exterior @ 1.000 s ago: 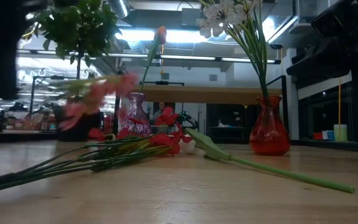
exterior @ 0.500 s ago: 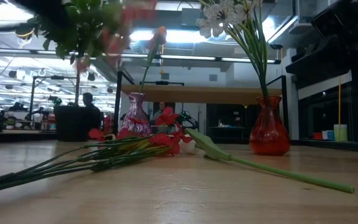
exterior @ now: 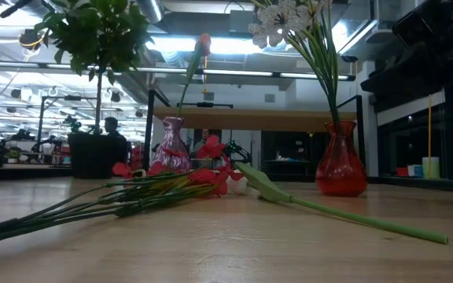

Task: Pick and place flowers into a vace then onto a shelf
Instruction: Put the pink flowers into the red vase

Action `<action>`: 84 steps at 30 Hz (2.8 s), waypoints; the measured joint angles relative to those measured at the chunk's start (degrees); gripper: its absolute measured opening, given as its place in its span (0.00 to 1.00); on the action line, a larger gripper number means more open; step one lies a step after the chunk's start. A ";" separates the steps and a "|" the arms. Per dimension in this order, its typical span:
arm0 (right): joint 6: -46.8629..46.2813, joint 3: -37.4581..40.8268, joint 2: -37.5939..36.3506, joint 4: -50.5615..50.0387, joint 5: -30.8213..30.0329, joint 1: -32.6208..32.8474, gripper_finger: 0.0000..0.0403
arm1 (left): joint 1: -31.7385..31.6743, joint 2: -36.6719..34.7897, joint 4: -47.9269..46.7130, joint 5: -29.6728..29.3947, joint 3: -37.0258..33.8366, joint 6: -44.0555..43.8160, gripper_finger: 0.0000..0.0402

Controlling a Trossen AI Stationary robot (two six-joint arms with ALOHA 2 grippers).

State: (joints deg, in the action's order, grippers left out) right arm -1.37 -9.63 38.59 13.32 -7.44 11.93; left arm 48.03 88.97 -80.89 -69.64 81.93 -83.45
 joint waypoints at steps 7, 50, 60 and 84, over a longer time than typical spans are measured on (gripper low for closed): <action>0.29 -0.02 0.00 3.07 -0.04 0.00 0.03 | -0.02 -4.66 4.64 -1.93 0.00 13.82 0.01; 13.80 -1.26 0.62 24.24 -0.56 16.03 0.01 | -12.60 -6.05 108.73 33.69 -26.23 93.99 0.01; 11.94 -14.33 15.44 15.13 -9.64 20.16 0.01 | -16.54 0.35 119.69 42.64 -26.53 98.17 0.01; 17.46 -41.22 42.37 14.21 -21.61 24.13 0.01 | -16.57 0.35 120.96 45.56 -26.53 96.85 0.01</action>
State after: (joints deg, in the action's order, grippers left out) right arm 16.09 -50.85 80.96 27.52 -29.05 36.05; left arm 31.46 89.32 40.07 -24.08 55.40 13.40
